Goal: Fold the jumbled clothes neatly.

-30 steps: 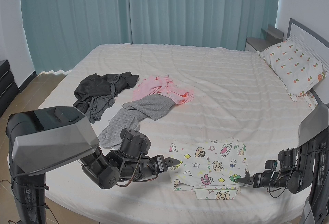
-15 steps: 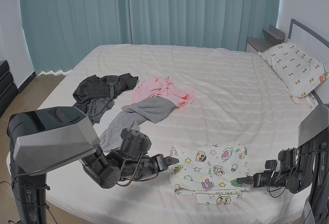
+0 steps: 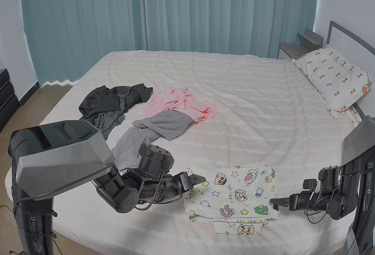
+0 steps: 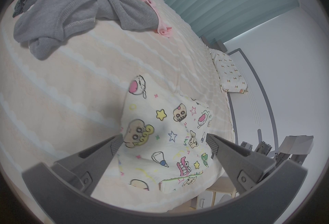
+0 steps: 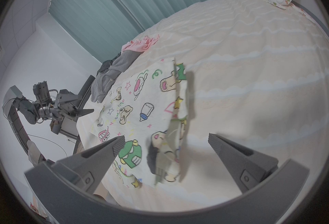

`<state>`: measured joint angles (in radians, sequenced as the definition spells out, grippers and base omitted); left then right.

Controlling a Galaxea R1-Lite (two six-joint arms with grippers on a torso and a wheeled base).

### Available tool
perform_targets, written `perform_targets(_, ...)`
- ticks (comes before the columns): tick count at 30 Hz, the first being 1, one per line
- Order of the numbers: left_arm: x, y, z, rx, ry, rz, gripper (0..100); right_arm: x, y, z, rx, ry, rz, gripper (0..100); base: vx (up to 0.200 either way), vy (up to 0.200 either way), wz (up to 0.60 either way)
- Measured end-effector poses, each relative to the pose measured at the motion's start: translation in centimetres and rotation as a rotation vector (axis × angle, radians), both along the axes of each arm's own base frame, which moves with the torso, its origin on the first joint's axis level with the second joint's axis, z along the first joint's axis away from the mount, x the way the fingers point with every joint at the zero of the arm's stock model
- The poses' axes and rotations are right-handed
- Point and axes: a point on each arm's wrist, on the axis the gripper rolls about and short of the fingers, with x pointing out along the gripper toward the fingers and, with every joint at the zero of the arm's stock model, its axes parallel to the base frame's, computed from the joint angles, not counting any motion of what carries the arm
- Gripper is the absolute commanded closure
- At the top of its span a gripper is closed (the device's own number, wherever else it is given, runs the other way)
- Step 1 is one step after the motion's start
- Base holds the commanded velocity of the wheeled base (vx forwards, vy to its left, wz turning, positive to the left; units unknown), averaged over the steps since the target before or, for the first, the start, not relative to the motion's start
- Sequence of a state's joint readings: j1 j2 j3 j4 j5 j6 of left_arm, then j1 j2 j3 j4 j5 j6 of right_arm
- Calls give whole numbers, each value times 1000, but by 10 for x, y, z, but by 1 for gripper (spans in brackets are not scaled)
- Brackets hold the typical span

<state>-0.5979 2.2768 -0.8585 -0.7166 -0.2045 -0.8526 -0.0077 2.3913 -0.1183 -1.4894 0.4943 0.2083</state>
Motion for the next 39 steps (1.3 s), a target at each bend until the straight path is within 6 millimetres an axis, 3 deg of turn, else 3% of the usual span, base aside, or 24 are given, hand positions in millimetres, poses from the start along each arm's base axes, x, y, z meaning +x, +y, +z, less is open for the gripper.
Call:
perform_targets(11, -2, 18, -13, 190, -35, -111, 0, 0, 0, 2, 1, -6, -1, 0, 0, 0, 0)
perform_targets(20, 9, 27, -29, 379, -104, -155, 0, 0, 0, 1, 1, -5, -1, 0, 0, 0, 0)
perform_targets(31, 24, 10, -46, 403, -143, -181, 0, 0, 0, 1, 1, -4, 0, 0, 0, 0, 0)
perform_targets(39, 22, -8, -52, 399, -155, -216, 0, 0, 0, 2, 1, -7, 0, 0, 0, 0, 0)
